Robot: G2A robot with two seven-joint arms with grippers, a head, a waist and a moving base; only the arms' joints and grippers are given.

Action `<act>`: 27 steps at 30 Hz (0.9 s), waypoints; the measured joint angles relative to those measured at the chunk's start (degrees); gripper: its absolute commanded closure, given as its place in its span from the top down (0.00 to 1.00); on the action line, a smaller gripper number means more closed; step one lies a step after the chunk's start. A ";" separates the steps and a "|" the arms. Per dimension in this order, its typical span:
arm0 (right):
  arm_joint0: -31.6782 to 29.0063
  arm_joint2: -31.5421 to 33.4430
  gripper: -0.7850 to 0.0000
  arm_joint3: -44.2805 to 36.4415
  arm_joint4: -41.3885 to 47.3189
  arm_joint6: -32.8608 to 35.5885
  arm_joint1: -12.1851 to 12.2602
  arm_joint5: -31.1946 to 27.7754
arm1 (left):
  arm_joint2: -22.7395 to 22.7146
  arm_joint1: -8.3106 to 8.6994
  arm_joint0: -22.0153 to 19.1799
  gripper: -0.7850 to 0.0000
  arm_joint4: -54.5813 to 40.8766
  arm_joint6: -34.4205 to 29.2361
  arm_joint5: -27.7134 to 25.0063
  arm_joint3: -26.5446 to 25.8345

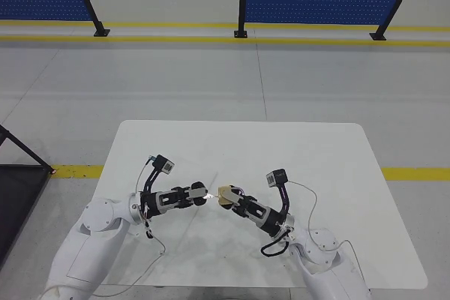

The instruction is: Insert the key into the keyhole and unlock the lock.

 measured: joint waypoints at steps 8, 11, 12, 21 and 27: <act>0.06 0.05 0.00 0.16 -0.66 -1.89 0.38 0.45 | 0.26 0.11 -0.09 0.00 0.42 0.61 0.07 0.02; -0.03 -0.11 0.00 -0.02 -0.84 -2.53 0.51 0.55 | 0.44 0.14 -0.05 0.00 0.61 0.91 0.07 0.01; -0.05 -0.18 0.00 -0.08 -0.94 -2.73 0.56 0.59 | 0.54 0.15 -0.04 0.00 0.67 1.01 0.08 0.01; 0.01 -0.67 0.00 -0.19 -0.93 -3.49 0.94 0.51 | 0.96 0.23 -0.11 0.00 1.09 1.85 0.32 0.18; 0.01 -0.85 0.00 -0.16 -0.42 -3.72 1.20 0.25 | 0.72 0.34 0.04 0.00 0.99 2.35 -0.02 0.00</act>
